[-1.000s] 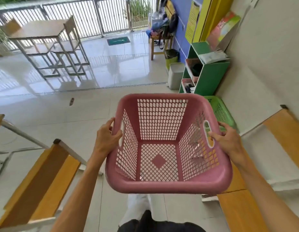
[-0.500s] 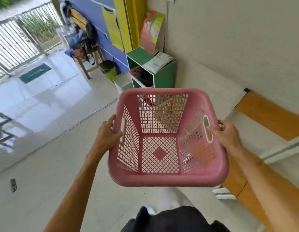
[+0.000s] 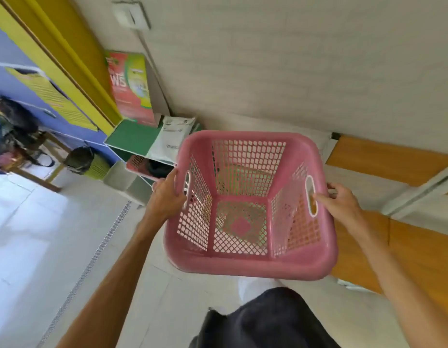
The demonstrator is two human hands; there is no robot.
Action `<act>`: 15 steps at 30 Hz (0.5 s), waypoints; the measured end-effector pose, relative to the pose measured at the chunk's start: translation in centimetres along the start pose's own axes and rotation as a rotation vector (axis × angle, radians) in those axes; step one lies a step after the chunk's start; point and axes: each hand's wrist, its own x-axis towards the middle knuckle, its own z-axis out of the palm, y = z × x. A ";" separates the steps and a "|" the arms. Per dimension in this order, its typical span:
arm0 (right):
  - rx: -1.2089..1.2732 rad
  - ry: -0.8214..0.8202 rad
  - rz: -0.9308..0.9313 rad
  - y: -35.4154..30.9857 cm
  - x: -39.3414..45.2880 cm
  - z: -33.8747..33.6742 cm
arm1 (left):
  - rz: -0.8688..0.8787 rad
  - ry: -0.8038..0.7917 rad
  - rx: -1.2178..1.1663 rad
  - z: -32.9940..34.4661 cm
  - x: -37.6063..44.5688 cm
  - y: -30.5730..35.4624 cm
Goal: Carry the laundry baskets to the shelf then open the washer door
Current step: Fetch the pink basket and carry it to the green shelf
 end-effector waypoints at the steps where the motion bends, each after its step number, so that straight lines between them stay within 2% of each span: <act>1: -0.009 -0.009 0.007 -0.3 0.5 0.6 | 0.016 -0.005 0.020 0.1 1.4 -0.1; 6: 0.008 0.019 0.142 -0.8 3.6 4.5 | 0.042 -0.042 0.062 0.8 7.9 0.5; 15: -0.161 0.032 0.327 0.9 8.5 10.0 | 0.125 -0.118 0.161 6.5 17.4 -1.1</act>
